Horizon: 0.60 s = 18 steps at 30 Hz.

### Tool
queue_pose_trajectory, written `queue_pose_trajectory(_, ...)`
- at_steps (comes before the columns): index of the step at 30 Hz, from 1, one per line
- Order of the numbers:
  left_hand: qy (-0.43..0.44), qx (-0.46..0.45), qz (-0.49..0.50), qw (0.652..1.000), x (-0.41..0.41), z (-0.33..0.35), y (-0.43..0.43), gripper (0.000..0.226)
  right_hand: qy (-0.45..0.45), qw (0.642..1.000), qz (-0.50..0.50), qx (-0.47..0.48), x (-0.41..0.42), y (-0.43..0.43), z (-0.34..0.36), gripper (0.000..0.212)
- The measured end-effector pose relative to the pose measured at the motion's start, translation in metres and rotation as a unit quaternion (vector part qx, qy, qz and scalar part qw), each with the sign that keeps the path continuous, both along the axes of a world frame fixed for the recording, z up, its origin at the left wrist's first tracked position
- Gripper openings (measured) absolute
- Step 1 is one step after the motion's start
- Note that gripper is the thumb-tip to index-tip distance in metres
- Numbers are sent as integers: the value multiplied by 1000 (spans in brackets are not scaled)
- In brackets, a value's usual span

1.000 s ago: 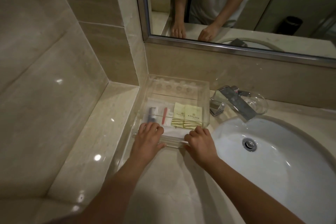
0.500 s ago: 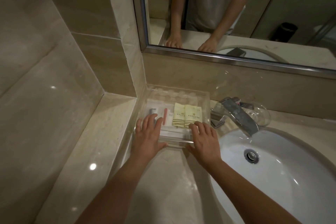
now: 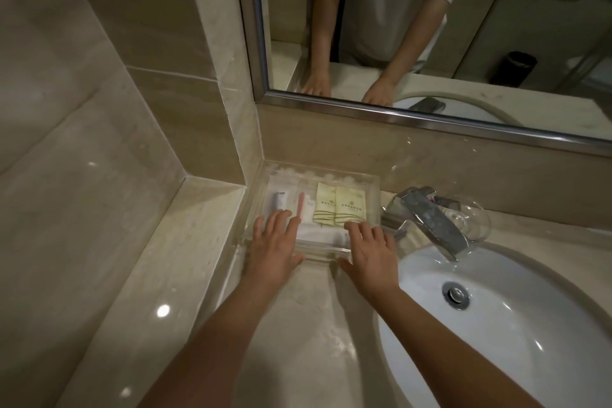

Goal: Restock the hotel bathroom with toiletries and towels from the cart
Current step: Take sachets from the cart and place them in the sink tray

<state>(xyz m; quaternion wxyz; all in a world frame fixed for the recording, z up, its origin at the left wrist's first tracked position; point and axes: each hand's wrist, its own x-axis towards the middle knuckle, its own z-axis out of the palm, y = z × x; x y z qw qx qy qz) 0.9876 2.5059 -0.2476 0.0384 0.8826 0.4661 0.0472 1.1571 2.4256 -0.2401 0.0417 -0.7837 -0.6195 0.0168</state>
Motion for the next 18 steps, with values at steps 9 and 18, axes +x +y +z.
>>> queue_pose_trajectory(9, -110, -123, -4, 986, -23, 66, -65, 15, 85, 990, 115, -13, 8, -28, 37, 27)
queue_pose_trajectory(18, -47, -228, 123, 965, -62, 137, -187, 31, 170, 948, 267, -29, -22, -85, 105, 21)
